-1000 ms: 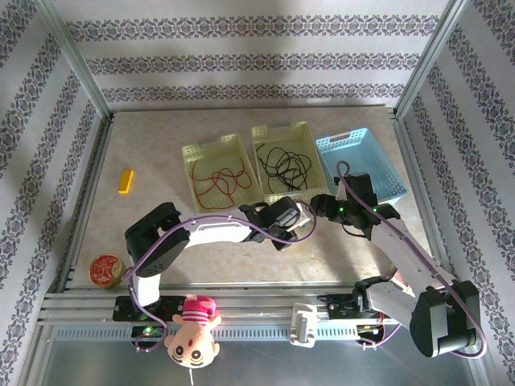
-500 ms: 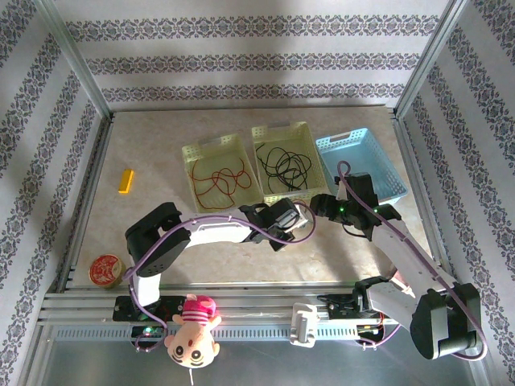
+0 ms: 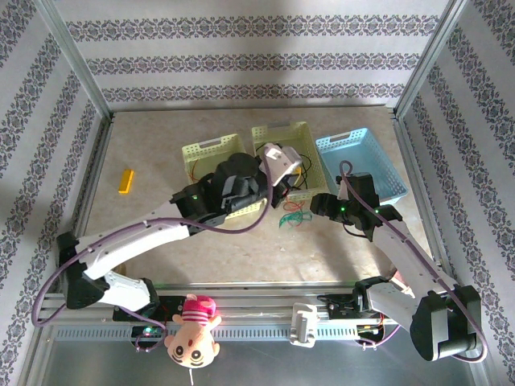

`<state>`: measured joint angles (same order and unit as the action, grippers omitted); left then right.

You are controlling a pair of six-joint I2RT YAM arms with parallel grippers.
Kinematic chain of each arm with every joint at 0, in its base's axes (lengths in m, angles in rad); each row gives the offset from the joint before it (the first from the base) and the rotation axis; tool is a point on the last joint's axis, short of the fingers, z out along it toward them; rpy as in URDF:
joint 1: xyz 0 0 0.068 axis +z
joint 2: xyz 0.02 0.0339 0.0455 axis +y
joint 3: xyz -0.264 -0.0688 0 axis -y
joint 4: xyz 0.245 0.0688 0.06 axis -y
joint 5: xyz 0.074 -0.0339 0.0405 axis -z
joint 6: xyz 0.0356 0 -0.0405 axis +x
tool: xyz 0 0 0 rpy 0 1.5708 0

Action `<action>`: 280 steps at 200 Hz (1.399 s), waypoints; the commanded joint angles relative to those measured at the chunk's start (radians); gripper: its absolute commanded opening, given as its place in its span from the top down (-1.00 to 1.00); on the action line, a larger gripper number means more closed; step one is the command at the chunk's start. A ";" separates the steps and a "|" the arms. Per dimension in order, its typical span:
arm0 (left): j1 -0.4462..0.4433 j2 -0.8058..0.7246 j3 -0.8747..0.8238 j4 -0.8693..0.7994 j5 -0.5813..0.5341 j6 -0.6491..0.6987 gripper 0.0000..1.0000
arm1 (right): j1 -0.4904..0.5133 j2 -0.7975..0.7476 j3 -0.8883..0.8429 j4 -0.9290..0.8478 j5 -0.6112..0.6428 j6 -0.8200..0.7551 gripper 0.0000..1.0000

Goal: Untangle the cables

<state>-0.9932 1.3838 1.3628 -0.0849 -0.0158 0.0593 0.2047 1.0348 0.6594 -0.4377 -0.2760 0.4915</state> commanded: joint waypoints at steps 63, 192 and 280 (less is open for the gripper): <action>0.075 -0.051 0.015 0.197 0.196 -0.068 1.00 | 0.032 -0.020 0.000 0.047 -0.088 -0.010 -0.30; 0.305 -0.131 0.082 0.510 0.362 -0.328 1.00 | 0.035 -0.143 -0.030 0.055 0.045 -0.002 -0.35; 0.360 -0.069 0.123 0.527 0.460 -0.425 1.00 | 0.193 -0.063 0.014 0.121 -0.046 -0.048 -0.35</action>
<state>-0.6346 1.3296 1.4448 0.3965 0.4194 -0.3466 0.3782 0.9577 0.6361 -0.3359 -0.3389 0.4713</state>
